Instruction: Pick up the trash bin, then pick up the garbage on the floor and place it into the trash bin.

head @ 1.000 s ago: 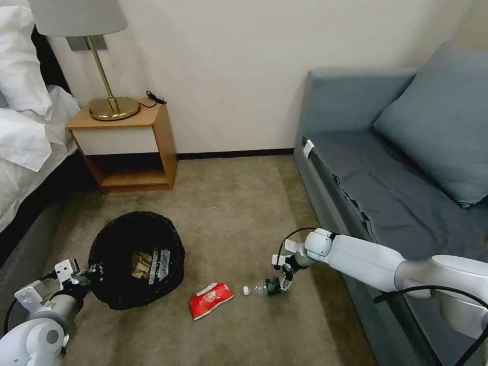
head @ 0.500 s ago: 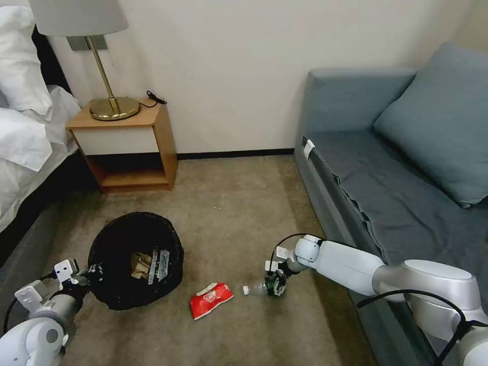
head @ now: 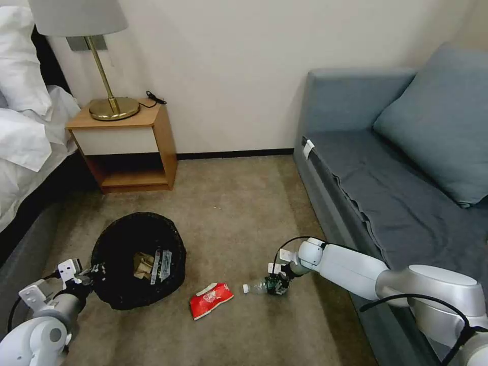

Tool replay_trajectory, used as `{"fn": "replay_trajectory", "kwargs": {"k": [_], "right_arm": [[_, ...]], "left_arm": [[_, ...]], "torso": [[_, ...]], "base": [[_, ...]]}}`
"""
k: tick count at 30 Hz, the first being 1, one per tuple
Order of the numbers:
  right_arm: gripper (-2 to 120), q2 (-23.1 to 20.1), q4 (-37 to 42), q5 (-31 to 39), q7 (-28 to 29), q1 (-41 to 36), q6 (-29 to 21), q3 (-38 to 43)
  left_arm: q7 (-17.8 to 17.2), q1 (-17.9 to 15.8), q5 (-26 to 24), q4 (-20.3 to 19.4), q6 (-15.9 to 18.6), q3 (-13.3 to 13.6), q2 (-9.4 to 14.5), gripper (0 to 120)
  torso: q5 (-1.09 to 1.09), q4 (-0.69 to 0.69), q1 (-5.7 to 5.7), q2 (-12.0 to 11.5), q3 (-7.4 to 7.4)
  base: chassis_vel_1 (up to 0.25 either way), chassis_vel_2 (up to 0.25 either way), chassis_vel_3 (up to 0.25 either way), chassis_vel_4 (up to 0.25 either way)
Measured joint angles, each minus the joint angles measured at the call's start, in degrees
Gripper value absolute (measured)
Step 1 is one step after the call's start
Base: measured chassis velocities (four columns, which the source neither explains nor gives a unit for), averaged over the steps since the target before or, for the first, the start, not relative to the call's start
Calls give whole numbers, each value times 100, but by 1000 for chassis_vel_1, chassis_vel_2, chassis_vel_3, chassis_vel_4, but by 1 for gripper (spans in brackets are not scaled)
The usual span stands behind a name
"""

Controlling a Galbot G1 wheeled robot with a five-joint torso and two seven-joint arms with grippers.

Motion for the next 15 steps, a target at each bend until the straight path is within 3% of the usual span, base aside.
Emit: {"fn": "replay_trajectory", "kwargs": {"k": [11,15], "right_arm": [[19,-77,131,12,47,-42,-32,189],[19,-182,194,6,77,-49,-64,587]], "left_arm": [[-10,5,-1,-19,8,-3,-39,2],[-14,8,7,-26,18,40,-45,2]], "torso": [[1,0,0,0,0],[1,0,0,0,0]], "base": [[0,0,0,0],[0,0,0,0]]}}
